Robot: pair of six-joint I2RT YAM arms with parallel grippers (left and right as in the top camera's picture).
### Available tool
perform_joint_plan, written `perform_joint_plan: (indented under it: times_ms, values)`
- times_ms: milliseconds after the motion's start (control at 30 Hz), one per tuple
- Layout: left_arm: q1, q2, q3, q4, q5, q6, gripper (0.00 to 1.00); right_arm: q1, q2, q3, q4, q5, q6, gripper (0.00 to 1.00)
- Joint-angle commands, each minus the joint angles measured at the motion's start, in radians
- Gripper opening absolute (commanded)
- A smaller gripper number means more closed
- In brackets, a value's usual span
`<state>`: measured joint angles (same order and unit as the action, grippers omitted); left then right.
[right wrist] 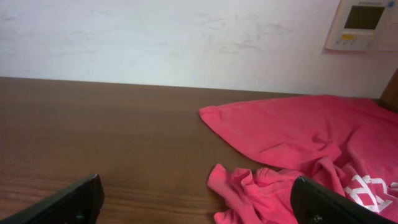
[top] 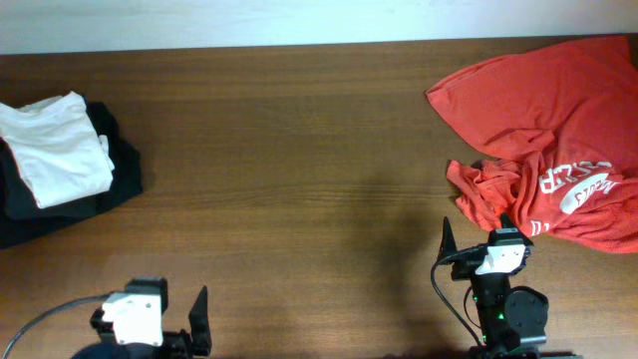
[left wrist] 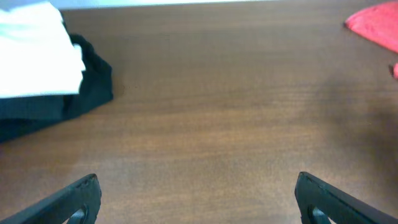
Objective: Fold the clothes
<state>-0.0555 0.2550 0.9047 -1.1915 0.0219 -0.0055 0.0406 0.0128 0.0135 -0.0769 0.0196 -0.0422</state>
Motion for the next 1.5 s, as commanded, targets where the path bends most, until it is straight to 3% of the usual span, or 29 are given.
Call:
perform_joint_plan:
  times_ms: [0, 167, 300, 333, 367, 1467]
  values:
    - [0.006, -0.124, -0.146, 0.090, -0.038, -0.009, 0.99, -0.008, -0.009, -0.008, -0.005, -0.008, -0.006, 0.99]
    - [0.014, -0.249, -0.485, 0.488, -0.038, -0.009, 0.99, -0.008, -0.009, -0.008, -0.005, -0.008, -0.006, 0.99]
    - [0.014, -0.250, -0.829, 1.111, -0.048, -0.009, 0.99, -0.008, -0.009, -0.008, -0.005, -0.008, -0.006, 0.99]
    - [0.013, -0.250, -0.898, 1.162, -0.048, -0.007, 0.99, -0.008, -0.009, -0.008, -0.005, -0.008, -0.006, 0.99]
    - [0.014, -0.250, -0.891, 1.095, -0.052, -0.003, 0.99, -0.008, -0.009, -0.008, -0.005, -0.008, -0.006, 0.99]
    - [0.014, -0.250, -0.892, 1.103, -0.042, -0.003, 0.99, -0.008, -0.009, -0.008, -0.005, -0.008, -0.006, 0.99]
